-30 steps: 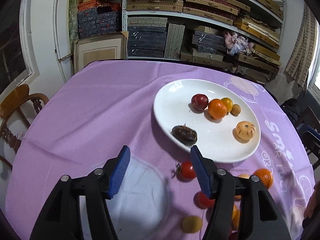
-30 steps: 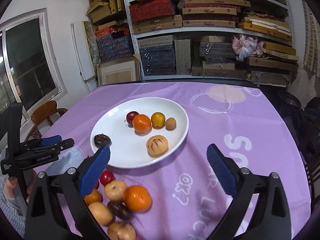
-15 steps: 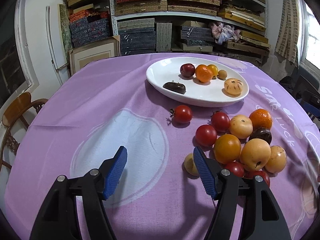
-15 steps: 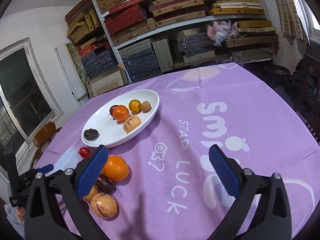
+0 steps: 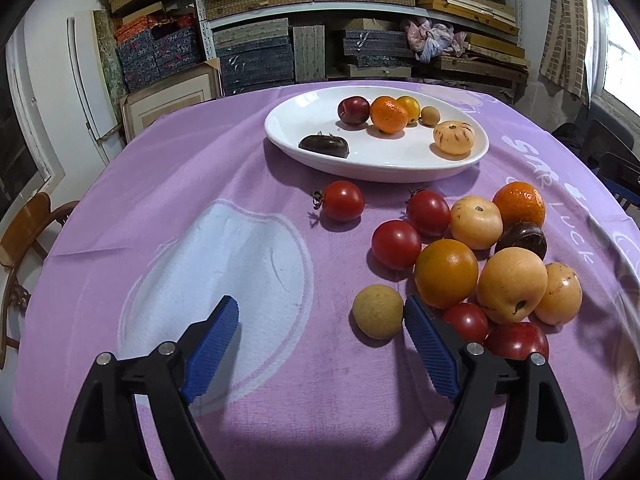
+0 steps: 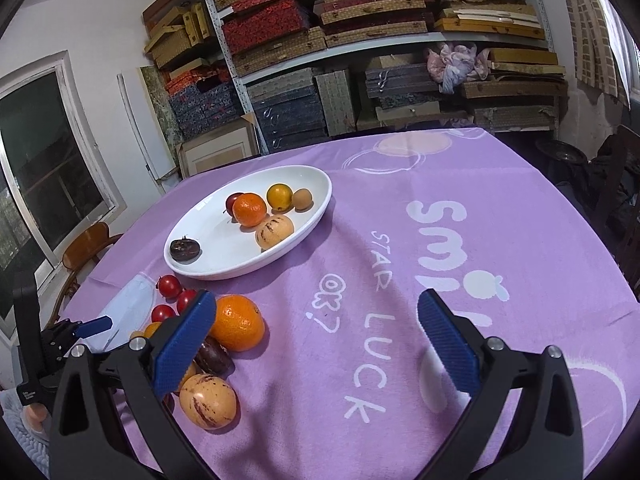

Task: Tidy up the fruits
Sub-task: 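Lower the left gripper onto the small tan round fruit and close it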

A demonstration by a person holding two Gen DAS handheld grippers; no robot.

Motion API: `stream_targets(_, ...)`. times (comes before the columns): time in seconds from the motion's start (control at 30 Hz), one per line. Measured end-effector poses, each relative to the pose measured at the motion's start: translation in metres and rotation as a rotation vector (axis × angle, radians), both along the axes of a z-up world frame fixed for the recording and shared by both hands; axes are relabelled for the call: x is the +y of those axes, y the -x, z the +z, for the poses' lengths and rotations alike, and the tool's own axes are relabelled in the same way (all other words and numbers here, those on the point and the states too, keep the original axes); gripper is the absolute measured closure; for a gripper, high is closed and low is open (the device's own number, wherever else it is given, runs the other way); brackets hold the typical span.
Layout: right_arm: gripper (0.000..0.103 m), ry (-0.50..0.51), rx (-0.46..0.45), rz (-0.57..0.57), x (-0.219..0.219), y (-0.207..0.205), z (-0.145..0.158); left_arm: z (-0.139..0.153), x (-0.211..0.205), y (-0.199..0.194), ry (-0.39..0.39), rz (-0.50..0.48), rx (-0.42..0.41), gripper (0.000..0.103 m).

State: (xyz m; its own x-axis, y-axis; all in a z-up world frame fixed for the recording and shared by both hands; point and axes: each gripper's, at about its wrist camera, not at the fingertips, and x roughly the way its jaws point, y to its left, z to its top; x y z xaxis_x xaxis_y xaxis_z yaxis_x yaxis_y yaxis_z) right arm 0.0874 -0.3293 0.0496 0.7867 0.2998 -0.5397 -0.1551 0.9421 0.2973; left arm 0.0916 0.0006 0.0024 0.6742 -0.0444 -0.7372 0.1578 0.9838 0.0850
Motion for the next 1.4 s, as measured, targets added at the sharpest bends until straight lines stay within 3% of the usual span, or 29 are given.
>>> stream_targets(0.33, 0.004, 0.006, -0.004, 0.002, 0.002, 0.001, 0.0, 0.003, 0.004, 0.0, -0.003, 0.016, -0.022, 0.016)
stream_targets(0.47, 0.004, 0.013, 0.004, 0.005, 0.002, 0.0, 0.0, -0.002, -0.009, -0.004, 0.029, -0.036, 0.018, 0.02)
stream_targets(0.63, 0.004, 0.006, 0.008, 0.001, 0.001, 0.001, 0.001, 0.002, -0.014, 0.004, 0.033, -0.08, -0.015, 0.022)
stream_targets(0.73, 0.004, 0.007, 0.009, -0.002, 0.001, 0.001, 0.001, 0.0, -0.013, 0.002, 0.064, -0.099, 0.012, 0.033)
stream_targets(0.8, 0.004, 0.007, 0.009, -0.001, 0.001, 0.001, 0.001, -0.004, -0.013, -0.001, 0.077, -0.114, 0.038, 0.05)
stream_targets(0.83, 0.004, 0.007, 0.009, -0.001, 0.001, 0.001, 0.001, -0.005, -0.014, -0.001, 0.081, -0.116, 0.042, 0.052)
stream_targets(1.27, 0.004, 0.014, 0.016, 0.004, 0.003, 0.001, -0.001, -0.007, -0.012, -0.006, 0.118, -0.117, 0.059, 0.055)
stream_targets(1.4, 0.004, 0.02, 0.016, 0.01, 0.004, 0.0, -0.002, -0.006, -0.015, -0.005, 0.117, -0.134, 0.058, 0.065)
